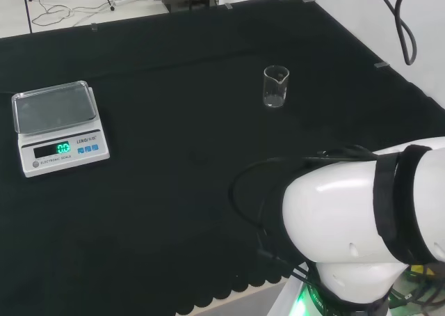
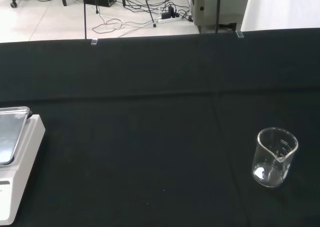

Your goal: Pick up the beaker.

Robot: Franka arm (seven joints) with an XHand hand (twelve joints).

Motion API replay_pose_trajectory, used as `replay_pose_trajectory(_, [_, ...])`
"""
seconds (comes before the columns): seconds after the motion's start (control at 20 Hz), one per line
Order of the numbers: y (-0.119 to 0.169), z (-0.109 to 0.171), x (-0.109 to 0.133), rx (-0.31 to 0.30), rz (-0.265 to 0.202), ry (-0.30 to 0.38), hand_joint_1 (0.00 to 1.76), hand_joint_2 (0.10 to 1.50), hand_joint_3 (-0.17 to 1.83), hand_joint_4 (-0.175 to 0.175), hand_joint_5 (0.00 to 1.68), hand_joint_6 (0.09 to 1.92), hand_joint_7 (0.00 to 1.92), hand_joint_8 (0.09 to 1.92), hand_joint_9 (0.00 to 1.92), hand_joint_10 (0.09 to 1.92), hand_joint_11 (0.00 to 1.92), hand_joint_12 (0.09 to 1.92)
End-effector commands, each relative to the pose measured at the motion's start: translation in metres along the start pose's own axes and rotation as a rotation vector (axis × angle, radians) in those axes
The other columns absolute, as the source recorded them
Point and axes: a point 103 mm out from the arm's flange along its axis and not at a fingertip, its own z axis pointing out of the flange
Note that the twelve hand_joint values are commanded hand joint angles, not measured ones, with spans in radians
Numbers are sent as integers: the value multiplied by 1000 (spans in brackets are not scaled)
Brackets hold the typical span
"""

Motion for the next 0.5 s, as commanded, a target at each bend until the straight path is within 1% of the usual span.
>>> replay_pose_trajectory(0.05, [1,1,0,-6,3,-6,665,619,440,8,187,87,154,791,232,873,0,1435])
replay_pose_trajectory(0.25, [6,3,3,1,6,-3,634,661,360,5,223,87,175,762,213,849,0,1345])
replay_pose_trajectory(0.5, [14,6,1,-2,-3,-7,635,669,343,6,220,87,174,756,203,846,0,1322])
